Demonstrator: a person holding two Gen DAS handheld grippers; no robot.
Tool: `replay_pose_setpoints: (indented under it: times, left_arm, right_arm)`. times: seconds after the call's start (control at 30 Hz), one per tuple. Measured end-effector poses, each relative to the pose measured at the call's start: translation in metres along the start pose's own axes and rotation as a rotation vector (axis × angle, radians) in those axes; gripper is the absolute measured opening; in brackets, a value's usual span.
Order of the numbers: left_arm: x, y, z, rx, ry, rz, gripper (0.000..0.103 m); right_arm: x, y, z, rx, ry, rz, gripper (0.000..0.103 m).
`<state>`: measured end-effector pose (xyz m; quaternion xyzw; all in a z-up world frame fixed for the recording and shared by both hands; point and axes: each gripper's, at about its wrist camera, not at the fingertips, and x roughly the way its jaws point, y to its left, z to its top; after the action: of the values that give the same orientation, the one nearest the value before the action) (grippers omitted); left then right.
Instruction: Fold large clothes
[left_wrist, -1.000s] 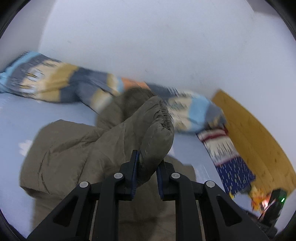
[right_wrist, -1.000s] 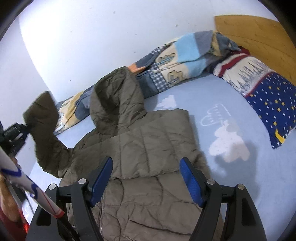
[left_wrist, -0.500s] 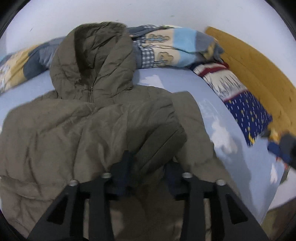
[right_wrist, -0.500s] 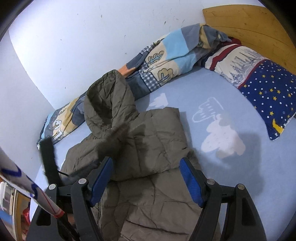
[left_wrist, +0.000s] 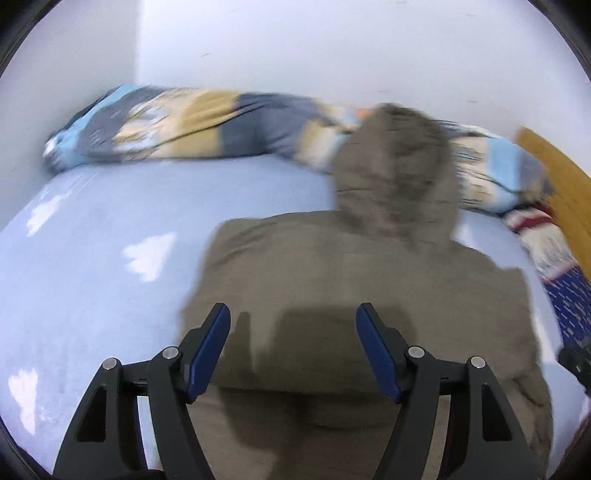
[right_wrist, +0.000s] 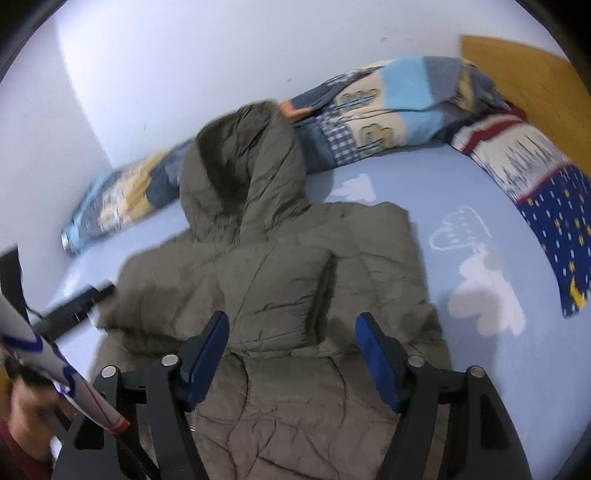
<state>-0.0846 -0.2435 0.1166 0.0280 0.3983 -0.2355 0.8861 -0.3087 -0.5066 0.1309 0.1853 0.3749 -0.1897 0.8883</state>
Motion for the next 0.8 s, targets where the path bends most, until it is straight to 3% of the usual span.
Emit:
replay_pose_setpoints:
  times: [0.17, 0.43, 0.8]
  left_arm:
    - [0.02, 0.019, -0.003, -0.029, 0.032, 0.02, 0.07]
    - [0.046, 0.009, -0.024, 0.002, 0.112, 0.065, 0.07]
    - [0.055, 0.01, -0.033, 0.005, 0.125, 0.087, 0.075]
  right_arm:
    - [0.028, 0.005, 0.001, -0.038, 0.018, -0.032, 0.069]
    - [0.075, -0.001, -0.007, -0.047, 0.113, -0.06, 0.069]
    - [0.104, -0.007, -0.018, -0.032, 0.182, -0.063, 0.074]
